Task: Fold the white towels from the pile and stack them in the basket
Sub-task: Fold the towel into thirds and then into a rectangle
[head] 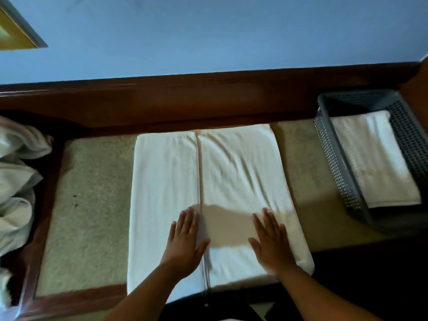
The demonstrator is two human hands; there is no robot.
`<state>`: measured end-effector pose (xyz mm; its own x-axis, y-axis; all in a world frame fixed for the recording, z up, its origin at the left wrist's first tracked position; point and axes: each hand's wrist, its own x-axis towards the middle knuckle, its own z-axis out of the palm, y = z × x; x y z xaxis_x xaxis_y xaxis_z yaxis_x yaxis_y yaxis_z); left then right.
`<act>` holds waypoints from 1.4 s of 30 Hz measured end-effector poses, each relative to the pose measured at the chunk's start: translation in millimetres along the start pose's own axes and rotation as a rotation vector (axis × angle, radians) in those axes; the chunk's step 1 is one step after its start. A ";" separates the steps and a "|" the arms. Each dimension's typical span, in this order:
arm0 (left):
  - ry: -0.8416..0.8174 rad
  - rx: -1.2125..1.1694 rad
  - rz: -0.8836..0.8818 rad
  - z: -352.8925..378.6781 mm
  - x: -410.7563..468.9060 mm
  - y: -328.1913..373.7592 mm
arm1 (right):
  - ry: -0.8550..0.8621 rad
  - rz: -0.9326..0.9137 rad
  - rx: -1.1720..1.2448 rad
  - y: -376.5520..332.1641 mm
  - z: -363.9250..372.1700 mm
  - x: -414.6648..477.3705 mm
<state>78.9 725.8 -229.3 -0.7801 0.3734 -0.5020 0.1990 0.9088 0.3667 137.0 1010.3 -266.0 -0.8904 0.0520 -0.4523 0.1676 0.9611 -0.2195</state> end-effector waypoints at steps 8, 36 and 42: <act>0.084 0.014 -0.097 21.6 -47.9 -0.9 | 0.247 0.557 0.340 45.4 12.0 -47.6; 0.273 -0.389 -0.184 25.3 -247.2 -142.6 | 0.106 0.122 0.562 -214.1 42.1 -142.5; 0.299 -0.355 -0.225 30.1 -271.1 -159.6 | -0.408 -0.210 0.272 -277.1 86.5 -152.7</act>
<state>276.5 485.1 -175.3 -0.9262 0.0588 -0.3725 -0.1669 0.8219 0.5447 263.1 712.6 -210.8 -0.6887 -0.2961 -0.6619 0.1550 0.8316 -0.5333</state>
